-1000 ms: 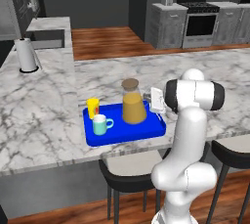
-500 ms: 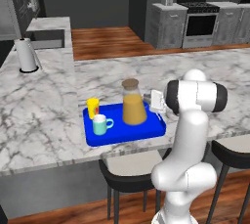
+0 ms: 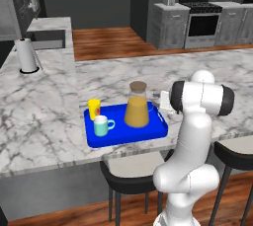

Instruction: There is a tray on the dining counter. Grab the cup, mug, and pitcher and place them on the tray. The pitcher may be placed next to the tray if it cannot fit the tray.

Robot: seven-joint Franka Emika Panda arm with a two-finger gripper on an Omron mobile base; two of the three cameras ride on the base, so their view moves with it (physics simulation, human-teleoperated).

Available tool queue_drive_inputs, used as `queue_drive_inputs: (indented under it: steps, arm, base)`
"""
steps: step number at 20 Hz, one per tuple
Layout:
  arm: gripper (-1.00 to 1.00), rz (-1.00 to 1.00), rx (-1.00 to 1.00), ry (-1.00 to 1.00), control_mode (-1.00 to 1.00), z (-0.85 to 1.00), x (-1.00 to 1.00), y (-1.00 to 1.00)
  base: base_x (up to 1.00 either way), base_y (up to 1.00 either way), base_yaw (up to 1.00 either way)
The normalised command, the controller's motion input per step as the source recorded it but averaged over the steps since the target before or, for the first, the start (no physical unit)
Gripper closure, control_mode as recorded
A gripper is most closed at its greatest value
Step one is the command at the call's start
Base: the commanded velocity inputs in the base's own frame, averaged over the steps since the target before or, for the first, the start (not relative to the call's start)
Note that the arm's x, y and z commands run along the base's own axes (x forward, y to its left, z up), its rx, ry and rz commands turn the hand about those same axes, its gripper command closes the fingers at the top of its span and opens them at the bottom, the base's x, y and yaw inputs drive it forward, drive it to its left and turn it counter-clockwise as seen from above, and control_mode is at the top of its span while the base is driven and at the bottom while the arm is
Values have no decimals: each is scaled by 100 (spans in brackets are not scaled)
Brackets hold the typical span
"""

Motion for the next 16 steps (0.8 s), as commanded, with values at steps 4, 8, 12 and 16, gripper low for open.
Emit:
queue_drive_inputs:
  steps: [4,8,12,16]
  arm:
    - [-100,-6,-15,3,-100,1,-11,-56]
    - [-100,-5,-19,4,-100,14,-28,-56]
    - [-100,-1,-29,-5,-100,63,-57,-31]
    - [-100,0,-35,-13,-100,72,-78,-20]
  base:
    - [0,0,0]
    - [0,0,0]
    - [0,0,0]
    - [0,0,0]
